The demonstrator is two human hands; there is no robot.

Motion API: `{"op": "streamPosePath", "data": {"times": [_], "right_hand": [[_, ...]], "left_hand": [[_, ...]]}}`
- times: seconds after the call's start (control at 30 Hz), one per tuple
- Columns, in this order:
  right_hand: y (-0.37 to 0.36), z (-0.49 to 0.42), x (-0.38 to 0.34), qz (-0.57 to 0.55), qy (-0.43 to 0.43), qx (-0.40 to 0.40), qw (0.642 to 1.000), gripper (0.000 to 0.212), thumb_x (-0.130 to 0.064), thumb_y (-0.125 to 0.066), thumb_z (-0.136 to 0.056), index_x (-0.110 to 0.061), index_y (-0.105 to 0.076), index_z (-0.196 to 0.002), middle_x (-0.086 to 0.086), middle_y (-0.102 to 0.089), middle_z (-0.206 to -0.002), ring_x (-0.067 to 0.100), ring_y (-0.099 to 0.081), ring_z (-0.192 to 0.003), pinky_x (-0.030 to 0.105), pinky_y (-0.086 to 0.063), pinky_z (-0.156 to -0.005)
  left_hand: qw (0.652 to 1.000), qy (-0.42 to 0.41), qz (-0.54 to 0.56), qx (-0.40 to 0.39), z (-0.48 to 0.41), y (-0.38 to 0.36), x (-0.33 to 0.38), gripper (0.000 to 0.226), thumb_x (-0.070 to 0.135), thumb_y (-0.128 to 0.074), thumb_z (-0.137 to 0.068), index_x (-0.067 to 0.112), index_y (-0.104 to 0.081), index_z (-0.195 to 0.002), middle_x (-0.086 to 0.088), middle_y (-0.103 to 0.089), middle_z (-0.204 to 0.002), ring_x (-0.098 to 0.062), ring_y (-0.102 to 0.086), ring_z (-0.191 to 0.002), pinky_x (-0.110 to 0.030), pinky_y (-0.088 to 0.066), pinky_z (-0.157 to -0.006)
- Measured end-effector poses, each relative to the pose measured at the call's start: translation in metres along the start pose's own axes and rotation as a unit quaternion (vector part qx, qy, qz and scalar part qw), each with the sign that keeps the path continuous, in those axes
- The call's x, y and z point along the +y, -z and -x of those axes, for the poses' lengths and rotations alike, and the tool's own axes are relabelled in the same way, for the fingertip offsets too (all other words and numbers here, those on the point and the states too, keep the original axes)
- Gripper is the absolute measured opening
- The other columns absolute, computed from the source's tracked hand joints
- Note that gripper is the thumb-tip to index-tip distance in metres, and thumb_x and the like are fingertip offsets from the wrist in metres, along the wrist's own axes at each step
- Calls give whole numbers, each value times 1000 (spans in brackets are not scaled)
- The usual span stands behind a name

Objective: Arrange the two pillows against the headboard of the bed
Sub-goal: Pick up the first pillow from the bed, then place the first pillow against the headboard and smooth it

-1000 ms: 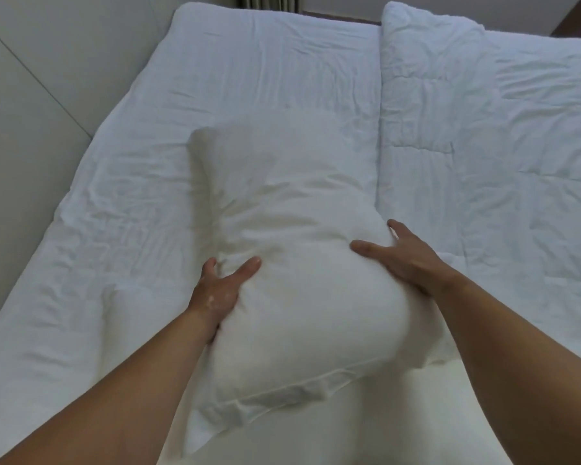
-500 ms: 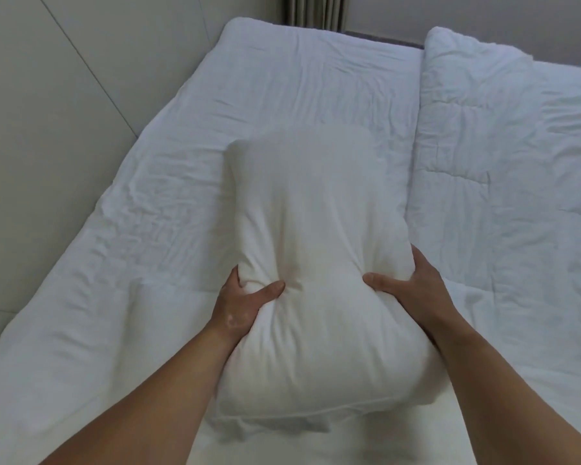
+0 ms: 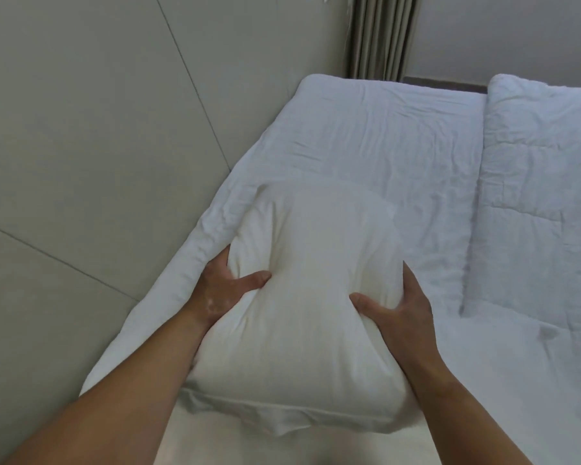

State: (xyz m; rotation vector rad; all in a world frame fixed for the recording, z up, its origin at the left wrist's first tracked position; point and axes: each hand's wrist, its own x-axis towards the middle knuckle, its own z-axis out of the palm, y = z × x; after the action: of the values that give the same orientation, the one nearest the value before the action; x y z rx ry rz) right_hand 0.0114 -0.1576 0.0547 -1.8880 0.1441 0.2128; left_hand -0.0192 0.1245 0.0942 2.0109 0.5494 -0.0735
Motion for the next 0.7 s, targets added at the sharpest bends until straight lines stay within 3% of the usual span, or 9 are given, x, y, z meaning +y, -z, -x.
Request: {"op": "streamPosePath", "data": {"times": [0.13, 0.27, 0.33, 0.47, 0.57, 0.63, 0.7], "right_hand": [[-61, 23, -23, -42, 4, -30, 999, 83, -32, -91, -75, -44, -52, -146, -26, -68, -123, 2, -66, -111, 41, -53, -101], [-129, 43, -45, -89, -8, -48, 995, 78, -27, -90, -77, -44, -54, -144, -33, -67, -116, -19, -62, -98, 28, -51, -90], [-167, 54, -51, -98, -18, -51, 994, 77, -27, -90, -77, -43, -54, -143, -30, -69, -117, -15, -63, -102, 33, -53, -95], [-247, 74, -54, -106, -33, -60, 992, 82, -27, -92, -76, -38, -52, -147, -20, -70, -127, 4, -66, -116, 44, -52, -109], [-306, 87, -46, -105, -59, -85, 989, 88, -29, -93, -76, -37, -48, -151, -17, -68, -134, 9, -65, -123, 46, -50, -113], [-341, 95, -34, -99, -81, -102, 987, 87, -30, -93, -76, -39, -48, -150, -19, -68, -135, 6, -64, -125, 41, -50, -113], [-371, 102, -19, -91, -95, -126, 983, 79, -26, -92, -78, -46, -50, -142, -30, -68, -128, -8, -64, -119, 26, -50, -107]], "left_hand": [[999, -1, -21, 25, 9, 70, -9, 97, 60, -89, -50, 31, -60, -138, 18, -67, -129, -12, -62, -125, -36, -45, -110], [998, -9, -49, 38, 7, 144, -24, 103, 62, -84, -49, 29, -59, -144, 12, -70, -132, -13, -64, -124, -36, -47, -105], [996, -15, -74, 38, 2, 180, -35, 105, 64, -83, -49, 30, -58, -145, 12, -69, -134, -14, -63, -125, -35, -47, -105], [993, -30, -116, 23, -13, 246, -57, 103, 67, -80, -51, 34, -56, -146, 22, -66, -131, -8, -61, -123, -16, -44, -94], [989, -28, -146, 15, -27, 286, -82, 98, 65, -82, -56, 37, -55, -146, 18, -67, -135, -10, -62, -126, -30, -46, -104], [983, -16, -182, 5, -36, 305, -107, 92, 57, -87, -63, 37, -55, -147, 15, -68, -134, -14, -62, -125, -31, -44, -100], [975, -6, -224, -8, -46, 314, -135, 89, 42, -91, -73, 36, -51, -151, 9, -67, -138, -18, -62, -126, -27, -42, -96]]}}
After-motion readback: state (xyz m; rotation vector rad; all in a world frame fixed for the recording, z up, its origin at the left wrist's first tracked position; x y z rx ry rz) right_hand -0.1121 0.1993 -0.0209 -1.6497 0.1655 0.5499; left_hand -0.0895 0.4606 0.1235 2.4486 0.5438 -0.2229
